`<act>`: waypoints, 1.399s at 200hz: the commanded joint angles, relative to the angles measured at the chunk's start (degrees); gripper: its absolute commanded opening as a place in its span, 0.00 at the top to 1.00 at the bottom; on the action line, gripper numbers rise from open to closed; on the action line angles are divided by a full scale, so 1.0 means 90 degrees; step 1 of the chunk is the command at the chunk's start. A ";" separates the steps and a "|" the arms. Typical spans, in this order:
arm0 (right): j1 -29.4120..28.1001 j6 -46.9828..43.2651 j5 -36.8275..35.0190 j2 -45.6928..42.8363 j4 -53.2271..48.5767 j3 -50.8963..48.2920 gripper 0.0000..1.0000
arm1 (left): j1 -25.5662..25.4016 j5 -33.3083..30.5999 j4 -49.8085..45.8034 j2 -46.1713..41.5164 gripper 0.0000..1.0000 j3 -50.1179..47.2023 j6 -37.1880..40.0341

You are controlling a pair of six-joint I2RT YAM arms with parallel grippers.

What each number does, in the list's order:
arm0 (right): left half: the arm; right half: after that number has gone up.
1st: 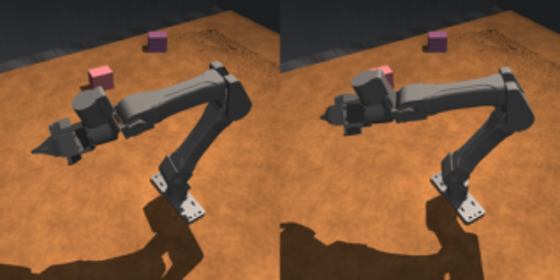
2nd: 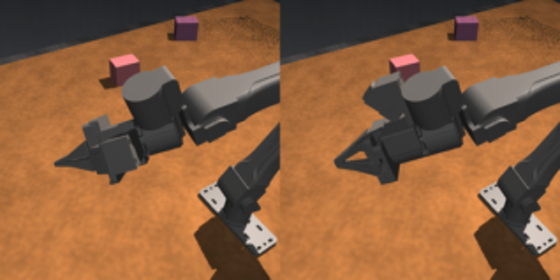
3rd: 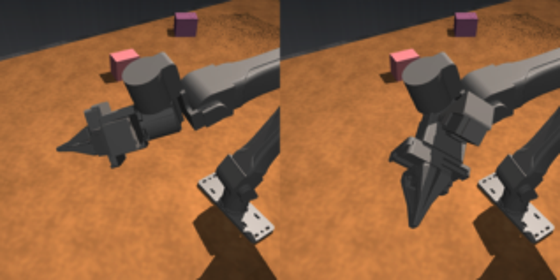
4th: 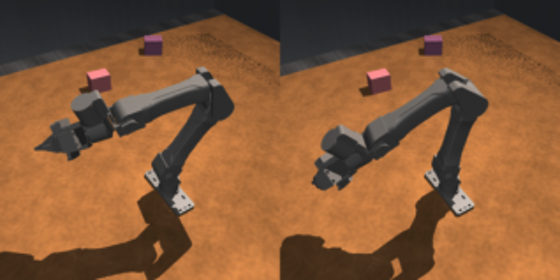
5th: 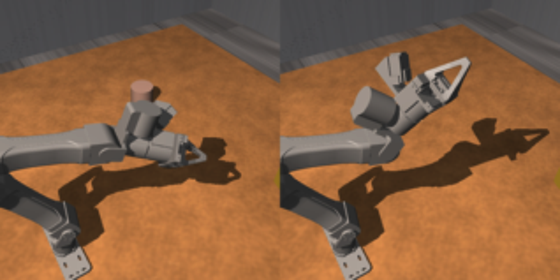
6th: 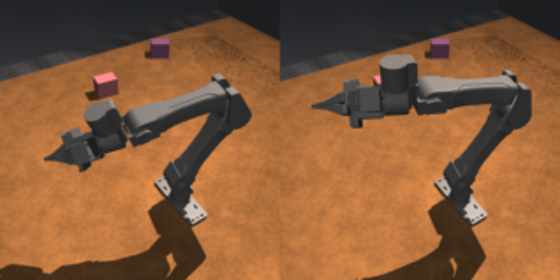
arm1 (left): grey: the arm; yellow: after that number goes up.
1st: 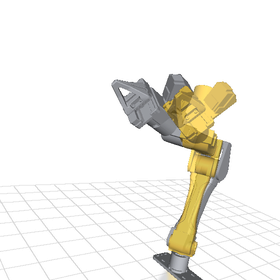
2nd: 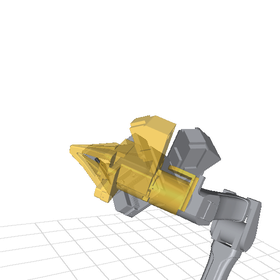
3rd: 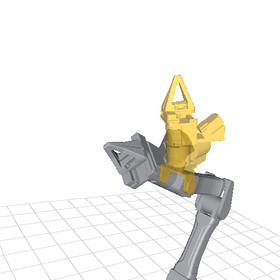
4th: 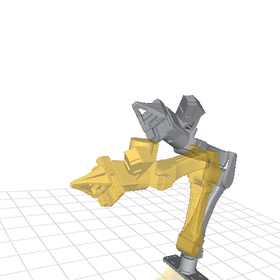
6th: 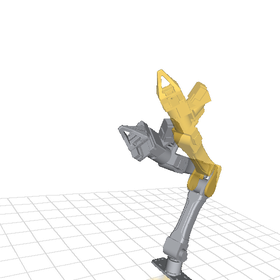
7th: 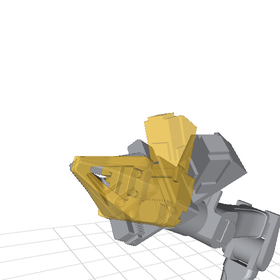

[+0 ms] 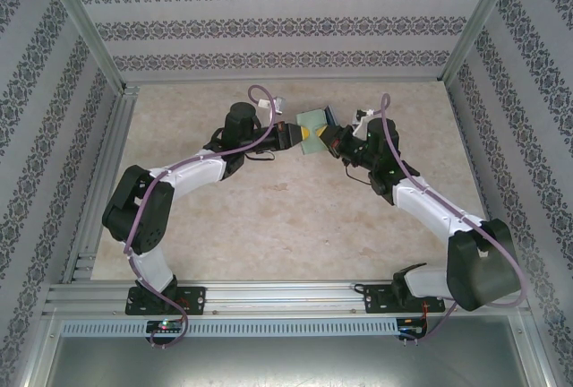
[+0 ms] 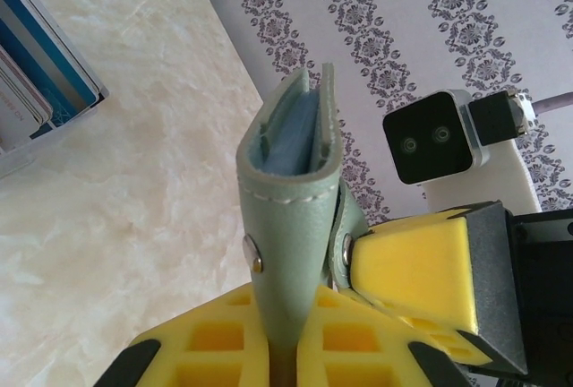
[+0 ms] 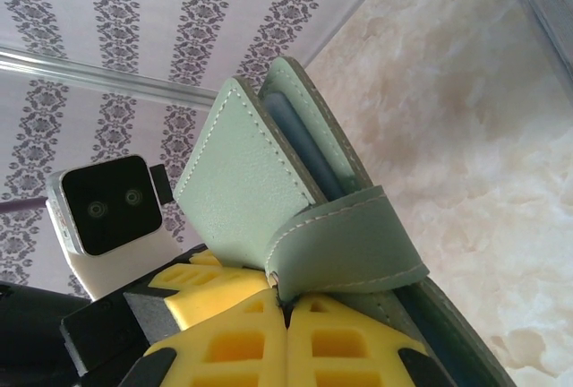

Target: Put the credit cards into the card holder

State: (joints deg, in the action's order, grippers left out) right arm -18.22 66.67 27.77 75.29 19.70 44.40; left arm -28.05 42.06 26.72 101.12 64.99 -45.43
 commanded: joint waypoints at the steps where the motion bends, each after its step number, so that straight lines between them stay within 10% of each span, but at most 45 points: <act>1: 0.0214 0.0255 0.0115 -0.0462 0.0730 -0.0075 1.00 | 0.0172 -0.0176 0.0109 -0.0122 1.00 -0.0263 0.0141; 131: 0.0717 0.0788 0.0619 -0.0600 0.0929 -0.0493 0.91 | 0.0605 0.0065 0.0656 0.0149 1.00 -0.0606 0.0034; 197: 0.0832 -0.1537 0.0245 -0.0236 -0.1455 0.0203 0.51 | 0.0605 -0.0061 -0.1025 -0.0247 1.00 -0.0305 0.1156; 280: 0.0924 -0.3724 0.0894 0.0093 -0.3594 0.1348 0.41 | 0.0617 0.0106 -0.1804 -0.0203 1.00 0.0028 0.1650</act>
State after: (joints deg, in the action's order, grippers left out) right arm -10.61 40.38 31.66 75.64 -6.87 53.89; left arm -22.63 41.60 13.54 100.75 62.63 -33.98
